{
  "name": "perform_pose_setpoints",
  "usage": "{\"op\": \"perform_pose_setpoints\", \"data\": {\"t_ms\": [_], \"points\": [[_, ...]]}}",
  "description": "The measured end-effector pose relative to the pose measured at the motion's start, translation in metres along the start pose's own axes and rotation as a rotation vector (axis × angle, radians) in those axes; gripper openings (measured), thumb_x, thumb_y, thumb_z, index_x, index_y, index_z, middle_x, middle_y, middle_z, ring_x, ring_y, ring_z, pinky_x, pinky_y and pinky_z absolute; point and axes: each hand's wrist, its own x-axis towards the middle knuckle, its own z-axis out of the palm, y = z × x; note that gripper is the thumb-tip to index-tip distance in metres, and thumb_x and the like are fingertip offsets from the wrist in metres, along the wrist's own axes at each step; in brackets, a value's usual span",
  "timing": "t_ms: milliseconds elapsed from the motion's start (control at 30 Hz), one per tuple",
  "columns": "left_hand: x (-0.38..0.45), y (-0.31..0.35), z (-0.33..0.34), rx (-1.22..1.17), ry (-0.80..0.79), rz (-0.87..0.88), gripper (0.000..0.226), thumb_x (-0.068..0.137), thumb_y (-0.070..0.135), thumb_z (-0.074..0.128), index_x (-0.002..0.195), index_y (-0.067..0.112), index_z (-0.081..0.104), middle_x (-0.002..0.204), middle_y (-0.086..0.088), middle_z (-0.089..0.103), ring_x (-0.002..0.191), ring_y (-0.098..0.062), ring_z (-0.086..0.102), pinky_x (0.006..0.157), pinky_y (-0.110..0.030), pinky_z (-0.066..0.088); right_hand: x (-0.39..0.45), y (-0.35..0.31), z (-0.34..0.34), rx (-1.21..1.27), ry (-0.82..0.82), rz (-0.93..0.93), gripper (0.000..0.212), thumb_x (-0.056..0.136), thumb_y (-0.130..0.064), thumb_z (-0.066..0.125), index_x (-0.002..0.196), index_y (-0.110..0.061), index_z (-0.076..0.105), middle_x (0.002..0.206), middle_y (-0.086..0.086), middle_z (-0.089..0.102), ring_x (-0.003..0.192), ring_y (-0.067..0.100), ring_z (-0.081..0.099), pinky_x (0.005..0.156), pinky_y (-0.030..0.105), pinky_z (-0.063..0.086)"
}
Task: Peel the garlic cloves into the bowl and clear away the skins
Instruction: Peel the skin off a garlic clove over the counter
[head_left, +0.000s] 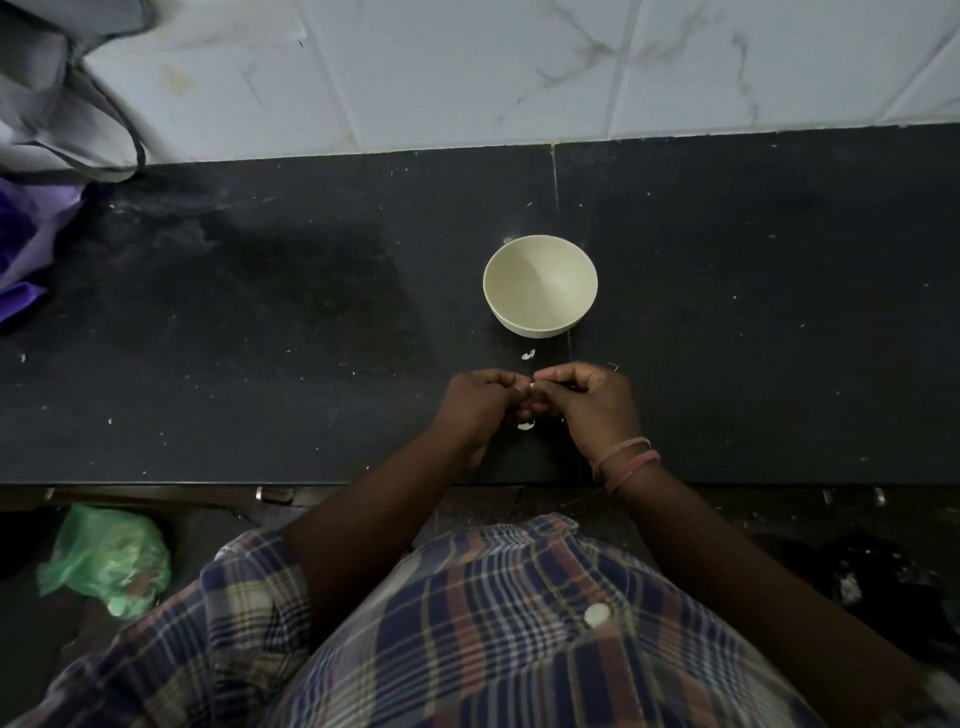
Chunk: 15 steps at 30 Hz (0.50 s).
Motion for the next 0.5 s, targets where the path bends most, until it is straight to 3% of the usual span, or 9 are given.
{"op": "perform_pose_setpoints", "data": {"t_ms": [133, 267, 400, 500], "points": [[0.000, 0.005, -0.001, -0.018, -0.067, -0.045, 0.020, 0.099, -0.004, 0.051, 0.097, -0.005, 0.071, 0.077, -0.012, 0.071, 0.064, -0.014, 0.067, 0.056, -0.019, 0.052, 0.002, -0.004, 0.000, 0.059, -0.021, 0.043, 0.013, 0.082, 0.007, 0.071, 0.095, 0.009, 0.070, 0.083, 0.019, 0.074, 0.064, 0.021, 0.072, 0.067, 0.029, 0.061], [0.005, 0.012, -0.006, 0.011, -0.129, -0.081, 0.030, 0.098, -0.007, 0.046, 0.087, 0.002, 0.072, 0.083, -0.013, 0.069, 0.086, -0.028, 0.060, 0.061, -0.019, 0.050, 0.000, -0.007, -0.003, 0.208, -0.090, 0.105, 0.009, 0.084, 0.013, 0.064, 0.091, 0.009, 0.067, 0.069, 0.008, 0.074, 0.058, 0.017, 0.070, 0.060, 0.022, 0.059], [0.005, 0.014, -0.005, -0.068, -0.087, -0.104, 0.025, 0.099, -0.008, 0.046, 0.094, -0.001, 0.070, 0.080, -0.011, 0.071, 0.066, -0.014, 0.070, 0.057, -0.016, 0.054, 0.002, -0.004, -0.002, 0.202, -0.048, 0.070, 0.014, 0.084, 0.010, 0.067, 0.097, 0.011, 0.068, 0.080, 0.014, 0.073, 0.065, 0.017, 0.069, 0.067, 0.024, 0.061], [0.006, 0.008, -0.004, -0.080, -0.093, -0.096, 0.024, 0.101, -0.002, 0.047, 0.094, 0.000, 0.070, 0.079, -0.011, 0.070, 0.067, -0.014, 0.068, 0.065, -0.021, 0.057, 0.003, 0.000, 0.001, 0.143, 0.007, 0.032, 0.017, 0.083, 0.009, 0.068, 0.100, 0.012, 0.067, 0.087, 0.020, 0.071, 0.066, 0.016, 0.068, 0.067, 0.023, 0.059]]}}
